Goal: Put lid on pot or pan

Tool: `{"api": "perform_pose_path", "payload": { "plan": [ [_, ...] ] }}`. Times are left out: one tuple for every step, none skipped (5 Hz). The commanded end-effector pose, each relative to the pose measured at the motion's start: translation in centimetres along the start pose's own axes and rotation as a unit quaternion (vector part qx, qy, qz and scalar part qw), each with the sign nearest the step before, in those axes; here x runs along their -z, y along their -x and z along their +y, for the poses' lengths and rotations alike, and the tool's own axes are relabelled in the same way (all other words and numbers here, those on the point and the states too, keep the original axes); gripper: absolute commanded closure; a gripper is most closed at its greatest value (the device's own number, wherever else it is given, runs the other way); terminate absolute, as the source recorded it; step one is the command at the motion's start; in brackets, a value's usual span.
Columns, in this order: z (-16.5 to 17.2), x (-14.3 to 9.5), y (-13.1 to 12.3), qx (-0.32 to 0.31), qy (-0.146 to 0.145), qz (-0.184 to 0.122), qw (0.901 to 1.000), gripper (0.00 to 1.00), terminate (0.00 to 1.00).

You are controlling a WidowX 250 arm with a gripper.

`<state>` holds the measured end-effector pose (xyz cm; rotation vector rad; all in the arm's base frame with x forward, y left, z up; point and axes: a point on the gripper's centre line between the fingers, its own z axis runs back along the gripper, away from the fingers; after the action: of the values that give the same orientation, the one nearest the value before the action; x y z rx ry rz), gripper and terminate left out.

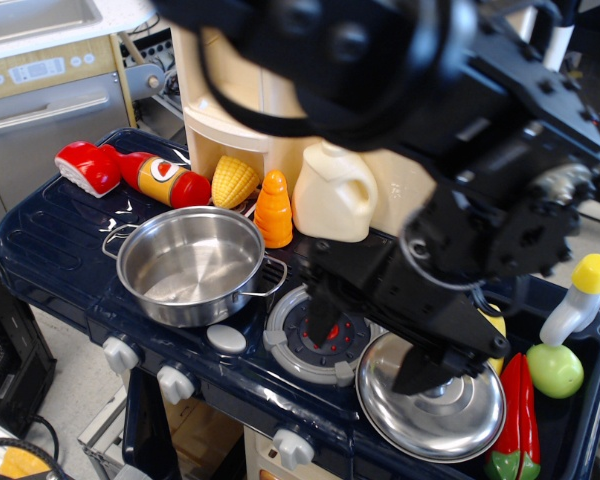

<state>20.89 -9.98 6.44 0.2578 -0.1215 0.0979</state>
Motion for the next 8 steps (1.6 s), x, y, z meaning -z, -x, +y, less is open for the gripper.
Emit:
{"api": "perform_pose_path", "payload": {
  "plan": [
    [-3.2, 0.9, -1.6, 0.014, 0.047, -0.026, 0.9985, 0.00, 0.00],
    [-3.5, 2.5, -2.3, 0.027, 0.062, -0.015, 0.9976, 0.00, 0.00],
    [-3.6, 2.9, -2.7, 0.036, 0.068, -0.021, 0.9968, 0.00, 0.00],
    [-4.0, 3.2, -2.9, 0.033, 0.072, -0.011, 0.9968, 1.00, 0.00],
    [-4.2, 2.3, -2.8, 0.029, 0.060, -0.008, 0.9977, 1.00, 0.00],
    [-4.2, 1.5, -3.0, 0.026, 0.051, -0.001, 0.9984, 1.00, 0.00],
    [-3.7, -0.3, -2.7, 0.011, 0.029, 0.006, 0.9995, 1.00, 0.00],
    [-2.4, -3.8, -2.0, -0.010, -0.025, -0.014, 0.9995, 1.00, 0.00]
  ]
}}
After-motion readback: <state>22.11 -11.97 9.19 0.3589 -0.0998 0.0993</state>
